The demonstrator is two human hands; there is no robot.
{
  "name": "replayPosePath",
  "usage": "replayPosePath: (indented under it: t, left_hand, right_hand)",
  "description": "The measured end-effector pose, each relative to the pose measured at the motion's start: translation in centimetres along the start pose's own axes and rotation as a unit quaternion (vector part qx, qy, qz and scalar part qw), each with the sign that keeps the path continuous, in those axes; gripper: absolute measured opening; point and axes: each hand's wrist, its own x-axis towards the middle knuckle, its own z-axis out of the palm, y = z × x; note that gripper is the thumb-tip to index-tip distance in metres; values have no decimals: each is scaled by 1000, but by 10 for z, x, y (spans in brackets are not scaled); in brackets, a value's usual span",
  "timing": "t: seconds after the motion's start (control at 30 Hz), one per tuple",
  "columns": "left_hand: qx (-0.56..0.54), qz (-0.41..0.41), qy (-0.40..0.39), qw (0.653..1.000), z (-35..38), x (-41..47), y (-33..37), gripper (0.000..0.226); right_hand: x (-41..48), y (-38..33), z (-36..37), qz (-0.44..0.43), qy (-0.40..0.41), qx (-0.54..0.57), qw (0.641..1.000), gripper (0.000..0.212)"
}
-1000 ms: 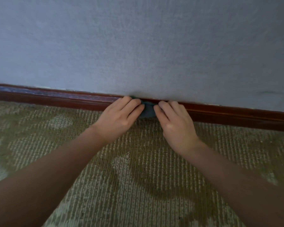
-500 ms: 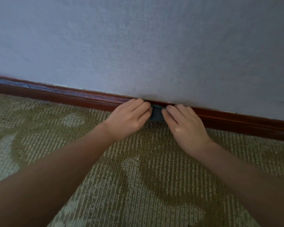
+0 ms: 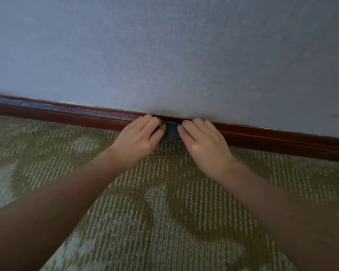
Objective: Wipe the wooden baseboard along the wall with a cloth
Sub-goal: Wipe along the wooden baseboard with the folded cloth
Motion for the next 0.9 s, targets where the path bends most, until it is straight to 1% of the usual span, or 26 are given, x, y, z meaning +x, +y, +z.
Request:
replayPosePath:
  t: [0.07,0.2,0.33,0.43,0.5,0.57,0.63,0.7,0.77,0.83,0.9]
  left_hand:
    - [-2,-5,-6,1000,-3,-6,-4,18]
    - [-10,-18,29,999,-3,-5,-5,35]
    - [-17,-1,21,1000,2,-8,-8,28]
    - [-46,-23,19,999,3,-8,-6,31]
    - [-62,-37,14,997,2,-6,-4,31]
    - [-71,-41,11,997,0,-7,-4,28]
    - [-70,-42,23,996,-1,-8,-3,24]
    - [-72,-50,51,995,-1,-4,-4,22]
    - [-69,-37,60,995,0,-1,-5,21]
    - [-71,-24,41,996,0,-1,-6,23]
    - [-77,-33,28,996,1,-4,-5,27]
  right_hand:
    - [6,-6,1,8,3,10,1000,22]
    - [6,-4,-5,28,17,17,999,27]
    - [8,-4,-2,13,2,3,1000,28]
    - [9,-14,3,53,-4,22,998,29]
    - [8,-18,2,84,-10,48,995,33]
    - [6,-17,-1,92,-11,48,995,39]
    - [4,-14,-4,94,0,41,995,40]
    - [6,-11,-6,106,16,44,993,38]
    - [8,-10,-7,92,19,34,995,35]
    - [7,-8,-7,70,16,22,997,33]
    - [6,-7,-7,60,16,15,998,33]
